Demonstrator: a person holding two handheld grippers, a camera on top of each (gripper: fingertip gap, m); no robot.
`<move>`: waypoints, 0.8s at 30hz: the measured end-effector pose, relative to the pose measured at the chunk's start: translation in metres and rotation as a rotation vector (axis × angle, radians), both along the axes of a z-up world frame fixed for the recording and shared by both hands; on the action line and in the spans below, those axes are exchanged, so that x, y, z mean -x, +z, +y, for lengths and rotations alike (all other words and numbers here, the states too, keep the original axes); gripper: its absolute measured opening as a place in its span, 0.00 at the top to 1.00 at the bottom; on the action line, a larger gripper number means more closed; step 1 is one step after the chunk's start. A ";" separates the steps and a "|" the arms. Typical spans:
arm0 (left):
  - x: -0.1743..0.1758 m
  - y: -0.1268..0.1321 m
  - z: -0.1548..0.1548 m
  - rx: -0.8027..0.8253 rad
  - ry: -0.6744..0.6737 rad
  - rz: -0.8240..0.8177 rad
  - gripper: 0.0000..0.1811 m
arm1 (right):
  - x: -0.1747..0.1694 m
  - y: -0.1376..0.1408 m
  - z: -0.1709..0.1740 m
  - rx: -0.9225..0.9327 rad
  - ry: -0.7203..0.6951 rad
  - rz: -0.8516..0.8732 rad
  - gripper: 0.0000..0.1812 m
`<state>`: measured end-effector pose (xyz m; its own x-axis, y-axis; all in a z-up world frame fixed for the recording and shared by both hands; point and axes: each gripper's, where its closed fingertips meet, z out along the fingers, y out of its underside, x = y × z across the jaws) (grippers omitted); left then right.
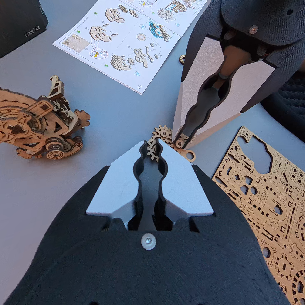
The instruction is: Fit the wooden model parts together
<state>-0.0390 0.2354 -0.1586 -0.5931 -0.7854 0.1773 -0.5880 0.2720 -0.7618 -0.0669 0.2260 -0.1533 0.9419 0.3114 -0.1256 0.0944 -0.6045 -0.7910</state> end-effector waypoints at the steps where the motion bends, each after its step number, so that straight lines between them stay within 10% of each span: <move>1: 0.000 0.000 0.000 0.000 0.001 0.000 0.95 | 0.000 0.000 0.000 -0.002 0.000 0.008 0.96; 24: 0.008 -0.001 -0.003 0.034 0.025 0.054 0.96 | 0.004 0.016 -0.018 0.002 0.005 -0.103 0.93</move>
<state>-0.0466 0.2329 -0.1593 -0.5623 -0.7929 0.2349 -0.6346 0.2316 -0.7373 -0.0706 0.2083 -0.1372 0.9483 0.3160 -0.0288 0.1782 -0.6055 -0.7756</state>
